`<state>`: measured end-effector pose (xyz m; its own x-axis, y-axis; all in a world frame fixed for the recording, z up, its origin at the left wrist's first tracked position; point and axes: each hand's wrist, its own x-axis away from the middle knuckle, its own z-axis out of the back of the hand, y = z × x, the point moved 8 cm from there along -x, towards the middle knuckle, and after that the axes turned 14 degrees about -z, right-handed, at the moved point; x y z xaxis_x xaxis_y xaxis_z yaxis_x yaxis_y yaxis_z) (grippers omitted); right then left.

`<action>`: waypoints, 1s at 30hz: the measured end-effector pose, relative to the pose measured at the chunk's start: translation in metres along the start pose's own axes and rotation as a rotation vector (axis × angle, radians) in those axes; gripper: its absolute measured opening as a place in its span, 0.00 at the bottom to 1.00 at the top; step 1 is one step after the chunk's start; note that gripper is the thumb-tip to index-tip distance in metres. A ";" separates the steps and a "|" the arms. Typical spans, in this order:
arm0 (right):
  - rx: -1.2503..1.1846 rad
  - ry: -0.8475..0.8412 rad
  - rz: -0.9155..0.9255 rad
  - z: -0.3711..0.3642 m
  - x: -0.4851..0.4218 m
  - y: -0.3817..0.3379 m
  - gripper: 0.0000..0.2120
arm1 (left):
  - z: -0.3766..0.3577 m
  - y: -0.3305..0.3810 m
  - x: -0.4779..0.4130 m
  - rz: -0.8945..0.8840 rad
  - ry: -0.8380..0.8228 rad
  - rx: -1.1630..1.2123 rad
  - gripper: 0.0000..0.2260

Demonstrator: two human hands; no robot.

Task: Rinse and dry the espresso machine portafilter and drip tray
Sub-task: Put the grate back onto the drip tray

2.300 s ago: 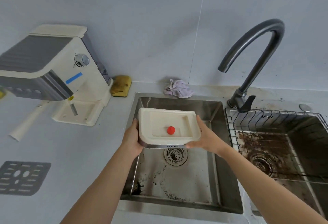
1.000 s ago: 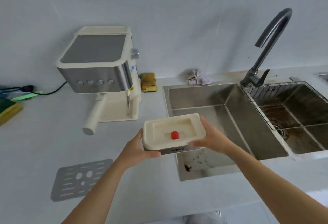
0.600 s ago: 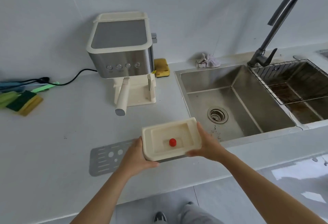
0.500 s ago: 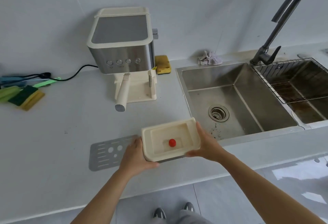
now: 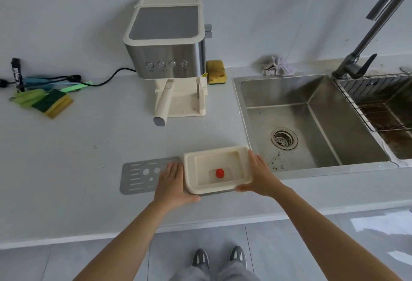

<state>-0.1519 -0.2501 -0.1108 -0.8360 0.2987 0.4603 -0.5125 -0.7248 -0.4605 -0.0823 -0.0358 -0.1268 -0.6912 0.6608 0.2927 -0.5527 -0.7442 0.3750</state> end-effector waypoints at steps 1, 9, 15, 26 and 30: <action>0.019 0.004 -0.012 0.002 0.001 -0.003 0.59 | -0.001 -0.004 0.002 0.011 -0.024 0.001 0.52; -0.246 -0.065 0.018 0.003 0.006 -0.110 0.44 | 0.032 -0.077 0.038 0.263 0.157 0.486 0.38; -0.736 -0.384 -0.268 -0.065 0.003 -0.170 0.32 | 0.046 -0.123 0.070 0.466 0.323 0.787 0.26; -0.573 -0.328 -0.553 -0.115 -0.019 -0.183 0.28 | 0.051 -0.159 0.077 0.695 0.456 1.012 0.27; -0.344 -0.269 -0.606 -0.117 -0.026 -0.186 0.30 | 0.049 -0.161 0.071 0.726 0.402 1.006 0.17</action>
<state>-0.0580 -0.0507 -0.1261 -0.3332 0.3901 0.8584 -0.9376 -0.2329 -0.2581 -0.0196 0.1358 -0.1230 -0.8698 -0.0646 0.4892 0.4713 -0.4023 0.7849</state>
